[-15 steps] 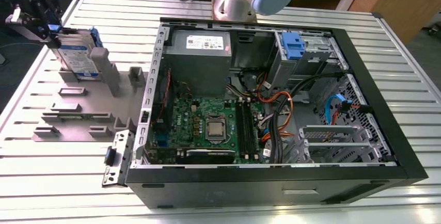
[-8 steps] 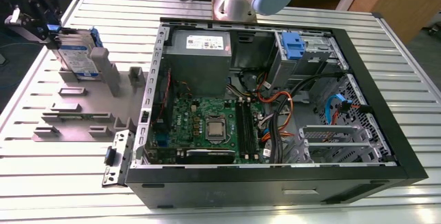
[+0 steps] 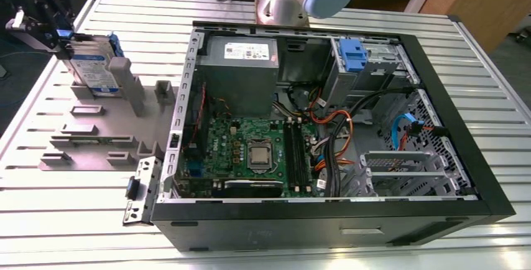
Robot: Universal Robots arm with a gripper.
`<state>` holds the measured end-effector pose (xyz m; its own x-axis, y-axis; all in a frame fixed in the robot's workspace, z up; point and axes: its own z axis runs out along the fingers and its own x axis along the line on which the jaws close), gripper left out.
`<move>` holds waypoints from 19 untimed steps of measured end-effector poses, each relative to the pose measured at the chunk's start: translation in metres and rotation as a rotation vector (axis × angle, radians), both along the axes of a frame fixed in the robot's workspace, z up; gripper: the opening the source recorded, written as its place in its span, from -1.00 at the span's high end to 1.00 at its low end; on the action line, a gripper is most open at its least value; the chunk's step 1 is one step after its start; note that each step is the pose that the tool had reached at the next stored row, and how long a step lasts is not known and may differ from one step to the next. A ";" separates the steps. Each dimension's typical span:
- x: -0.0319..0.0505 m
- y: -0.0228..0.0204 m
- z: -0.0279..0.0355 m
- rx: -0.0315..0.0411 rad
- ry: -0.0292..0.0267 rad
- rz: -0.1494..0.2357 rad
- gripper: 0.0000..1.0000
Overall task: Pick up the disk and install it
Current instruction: 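Pick up the disk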
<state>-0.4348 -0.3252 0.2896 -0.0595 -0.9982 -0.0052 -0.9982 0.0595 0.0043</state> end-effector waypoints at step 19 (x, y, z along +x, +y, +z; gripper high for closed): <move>0.0004 0.0000 0.0000 0.0000 0.0001 0.000 0.25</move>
<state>-0.4344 -0.3252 0.2896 -0.0599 -0.9982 -0.0052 -0.9982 0.0599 0.0044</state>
